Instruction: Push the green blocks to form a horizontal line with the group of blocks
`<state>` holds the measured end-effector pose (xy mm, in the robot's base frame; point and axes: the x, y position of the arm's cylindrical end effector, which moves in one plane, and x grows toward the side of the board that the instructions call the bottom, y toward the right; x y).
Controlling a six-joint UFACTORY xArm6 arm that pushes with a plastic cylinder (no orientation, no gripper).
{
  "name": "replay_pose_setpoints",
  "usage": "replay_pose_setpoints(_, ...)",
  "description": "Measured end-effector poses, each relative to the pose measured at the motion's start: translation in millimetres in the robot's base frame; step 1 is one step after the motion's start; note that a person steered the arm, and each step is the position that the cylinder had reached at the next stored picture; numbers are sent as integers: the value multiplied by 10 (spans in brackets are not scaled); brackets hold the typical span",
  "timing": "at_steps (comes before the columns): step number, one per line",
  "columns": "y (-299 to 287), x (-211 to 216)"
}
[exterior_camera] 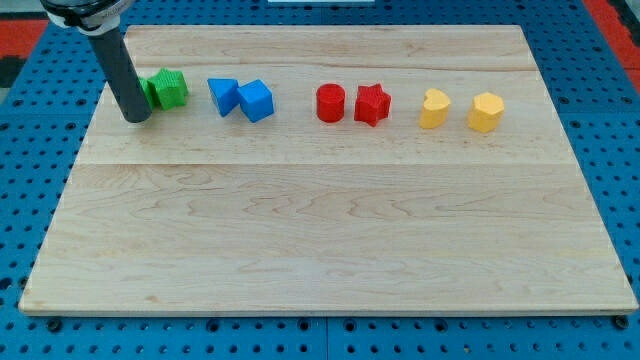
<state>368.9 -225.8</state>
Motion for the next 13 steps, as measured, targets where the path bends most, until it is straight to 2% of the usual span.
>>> replay_pose_setpoints(1, 288, 18)
replay_pose_setpoints(2, 310, 18)
replay_pose_setpoints(4, -569, 18)
replay_pose_setpoints(5, -791, -10)
replay_pose_setpoints(6, -771, -385)
replay_pose_setpoints(7, -651, -979)
replay_pose_setpoints(8, -91, -949)
replay_pose_setpoints(10, 149, -710)
replay_pose_setpoints(13, 261, -625)
